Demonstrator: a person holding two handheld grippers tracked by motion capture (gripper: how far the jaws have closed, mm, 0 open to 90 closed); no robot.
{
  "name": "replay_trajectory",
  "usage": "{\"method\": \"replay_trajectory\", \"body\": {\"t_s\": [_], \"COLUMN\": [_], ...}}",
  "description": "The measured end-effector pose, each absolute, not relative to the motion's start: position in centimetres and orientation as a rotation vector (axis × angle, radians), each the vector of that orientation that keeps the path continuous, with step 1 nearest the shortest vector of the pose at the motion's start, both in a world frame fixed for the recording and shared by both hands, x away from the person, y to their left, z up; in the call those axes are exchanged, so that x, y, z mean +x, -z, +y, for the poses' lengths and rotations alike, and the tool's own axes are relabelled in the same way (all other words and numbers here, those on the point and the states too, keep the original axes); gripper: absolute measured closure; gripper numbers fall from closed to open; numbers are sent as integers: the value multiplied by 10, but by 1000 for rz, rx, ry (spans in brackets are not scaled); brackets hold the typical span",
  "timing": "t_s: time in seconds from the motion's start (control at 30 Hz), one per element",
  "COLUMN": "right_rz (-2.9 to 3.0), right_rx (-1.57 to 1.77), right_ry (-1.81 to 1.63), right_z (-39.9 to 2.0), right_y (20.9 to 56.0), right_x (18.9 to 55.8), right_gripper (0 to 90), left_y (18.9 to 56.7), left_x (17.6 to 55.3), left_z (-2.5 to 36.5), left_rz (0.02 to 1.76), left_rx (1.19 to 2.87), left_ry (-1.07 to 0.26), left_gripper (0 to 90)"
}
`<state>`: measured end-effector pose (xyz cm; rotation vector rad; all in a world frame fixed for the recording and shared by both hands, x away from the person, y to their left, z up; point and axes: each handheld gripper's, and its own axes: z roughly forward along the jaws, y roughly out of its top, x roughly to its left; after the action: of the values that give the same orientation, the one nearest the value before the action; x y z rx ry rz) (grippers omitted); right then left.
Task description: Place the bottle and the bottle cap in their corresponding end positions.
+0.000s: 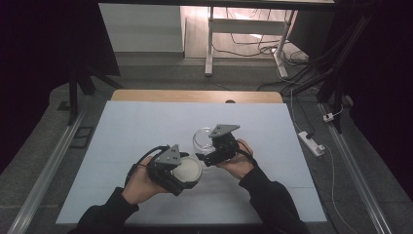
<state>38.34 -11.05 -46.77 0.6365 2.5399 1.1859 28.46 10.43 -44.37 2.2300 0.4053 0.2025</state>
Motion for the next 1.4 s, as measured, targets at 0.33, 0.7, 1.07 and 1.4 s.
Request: {"method": "replay_trajectory", "body": {"t_s": [0.33,0.7,1.07,1.4], "right_rz": [2538,2522,2503,2486], "right_rx": [657,692,723,761], "right_ry": [-1171,-1154,-1139,-1119], "right_z": [-106,-101,-95,-89], "right_y": [470,474,478,485], "right_x": [393,408,421,437], "right_gripper": [67,66,66,66], "left_y": [460,479,494,508], "left_x": [285,289,296,304], "left_z": [97,91,85,79], "left_rz": [412,432,452,464], "left_rx": [2237,2237,2235,2247], "left_ry": [-188,-178,-185,-189], "left_gripper": [80,80,80,80]}}
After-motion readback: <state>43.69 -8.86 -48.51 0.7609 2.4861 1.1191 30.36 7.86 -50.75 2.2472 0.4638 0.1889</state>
